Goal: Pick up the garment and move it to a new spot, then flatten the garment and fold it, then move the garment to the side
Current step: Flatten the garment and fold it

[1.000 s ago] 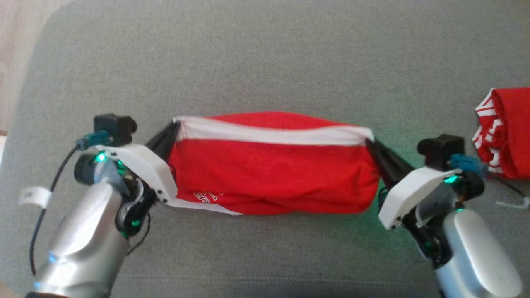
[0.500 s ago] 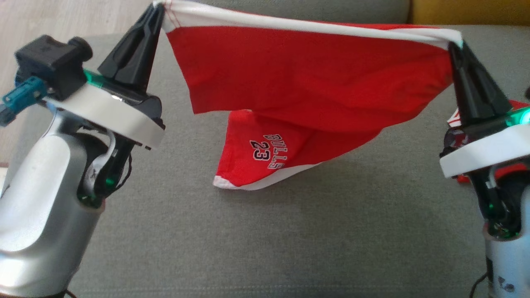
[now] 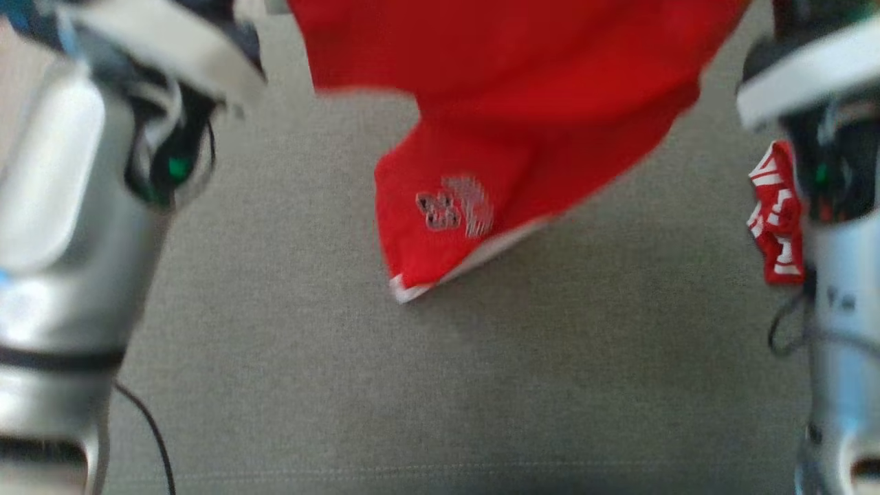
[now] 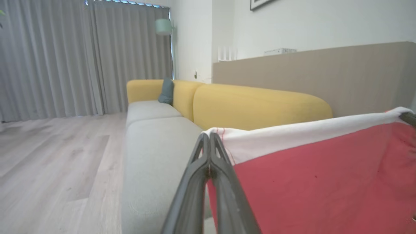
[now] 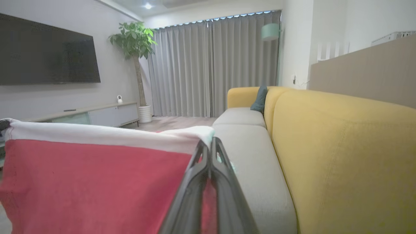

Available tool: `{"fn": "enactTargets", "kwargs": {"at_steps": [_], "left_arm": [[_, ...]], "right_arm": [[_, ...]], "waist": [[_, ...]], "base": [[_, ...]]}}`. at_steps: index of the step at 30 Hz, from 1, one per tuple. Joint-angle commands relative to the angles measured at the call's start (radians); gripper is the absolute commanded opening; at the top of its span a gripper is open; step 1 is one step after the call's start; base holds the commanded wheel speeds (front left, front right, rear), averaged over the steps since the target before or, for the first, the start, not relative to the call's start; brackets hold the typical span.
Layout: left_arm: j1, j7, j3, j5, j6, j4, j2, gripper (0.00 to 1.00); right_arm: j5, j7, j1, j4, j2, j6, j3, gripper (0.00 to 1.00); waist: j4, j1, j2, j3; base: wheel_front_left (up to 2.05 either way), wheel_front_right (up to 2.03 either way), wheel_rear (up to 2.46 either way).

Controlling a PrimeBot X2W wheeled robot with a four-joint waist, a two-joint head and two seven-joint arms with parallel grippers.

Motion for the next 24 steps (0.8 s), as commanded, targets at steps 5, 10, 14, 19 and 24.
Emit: {"fn": "enactTargets", "kwargs": {"at_steps": [5,10,14,19,24], "left_arm": [[-0.278,-0.169,0.058,0.062,-0.017,0.260,-0.002,0.00],[-0.428,-0.243,0.049,0.113,-0.037,0.468,-0.023,0.00],[-0.454,-0.253,0.047,0.114,-0.054,0.599,-0.053,0.00],[-0.386,-0.255,0.045,0.086,-0.072,0.766,-0.096,0.00],[-0.317,-0.256,0.056,0.061,-0.083,0.852,-0.123,0.00]], "right_arm": [[0.020,-0.139,-0.264,0.200,0.035,-0.001,0.054,0.00],[0.037,-0.298,-0.443,0.447,0.072,-0.001,0.090,0.00],[0.043,-0.373,-0.517,0.628,0.089,-0.001,0.162,0.00],[0.048,-0.431,-0.519,0.859,0.098,-0.001,0.242,0.00],[0.071,-0.483,-0.495,0.984,0.100,-0.001,0.306,0.00]], "waist": [[-0.003,0.0000,0.0000,0.020],[-0.017,0.0000,0.0000,0.030],[-0.013,0.0000,0.0000,0.070],[-0.005,0.0000,0.0000,0.133],[0.004,0.0000,0.0000,0.195]], "base": [[0.00,0.00,0.00],[0.00,0.00,0.00],[0.00,0.00,0.00],[0.00,0.00,0.00],[0.00,0.00,0.00]]}}
